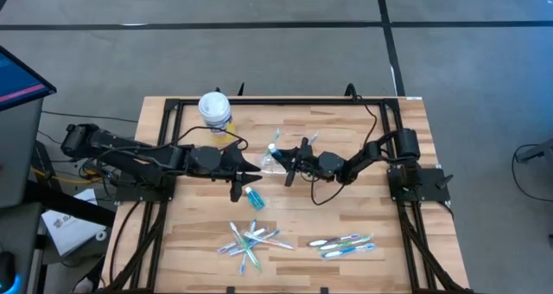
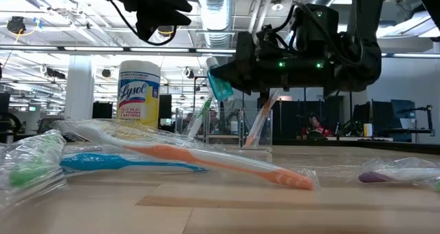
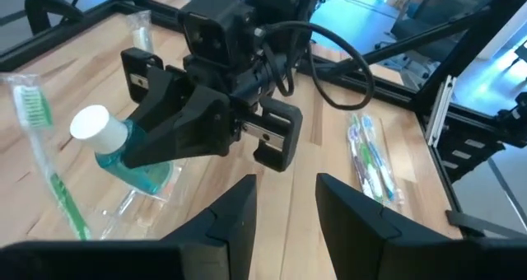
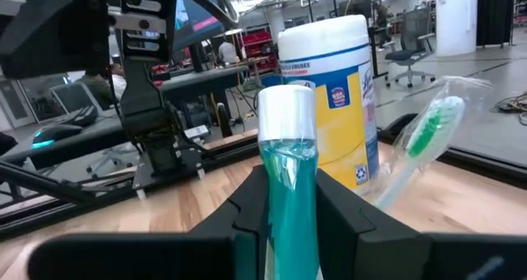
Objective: Pick & Place toothbrushing station
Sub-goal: Put the left blue mouthwash into the transparent organizer
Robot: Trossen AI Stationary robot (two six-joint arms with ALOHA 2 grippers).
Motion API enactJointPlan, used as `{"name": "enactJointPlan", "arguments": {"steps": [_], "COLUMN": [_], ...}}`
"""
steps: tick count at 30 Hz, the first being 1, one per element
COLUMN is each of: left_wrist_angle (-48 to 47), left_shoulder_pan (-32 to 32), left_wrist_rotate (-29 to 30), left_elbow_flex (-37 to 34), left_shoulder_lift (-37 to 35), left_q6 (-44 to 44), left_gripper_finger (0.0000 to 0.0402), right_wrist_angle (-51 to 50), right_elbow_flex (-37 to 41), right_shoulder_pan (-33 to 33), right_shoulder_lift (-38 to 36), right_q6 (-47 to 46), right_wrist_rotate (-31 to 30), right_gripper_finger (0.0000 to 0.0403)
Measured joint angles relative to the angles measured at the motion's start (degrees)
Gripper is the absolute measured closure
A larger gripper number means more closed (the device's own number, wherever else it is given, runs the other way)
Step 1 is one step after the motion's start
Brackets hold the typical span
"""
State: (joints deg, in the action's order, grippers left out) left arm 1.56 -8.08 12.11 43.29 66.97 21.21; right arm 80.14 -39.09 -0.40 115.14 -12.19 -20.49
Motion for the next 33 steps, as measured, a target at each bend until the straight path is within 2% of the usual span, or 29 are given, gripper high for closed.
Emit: {"name": "enactJointPlan", "arguments": {"steps": [10,33], "left_wrist_angle": [0.85,1.35], "left_shoulder_pan": [0.0,0.0], "left_wrist_rotate": [0.12,0.38], "left_elbow_flex": [0.02,0.0], "left_shoulder_lift": [1.36,1.72], "left_q6": [0.0,0.02], "left_gripper_finger": [0.0279,0.0279], "right_wrist_angle": [-1.74,-3.15], "right_elbow_flex": [-0.02,-0.02], "right_shoulder_pan": [0.0,-0.02], "right_shoulder_lift": [-0.01,-0.01], "right_q6": [0.13,0.21], "right_wrist_rotate": [0.02,0.96], "right_gripper_finger": [0.0313,0.031]}}
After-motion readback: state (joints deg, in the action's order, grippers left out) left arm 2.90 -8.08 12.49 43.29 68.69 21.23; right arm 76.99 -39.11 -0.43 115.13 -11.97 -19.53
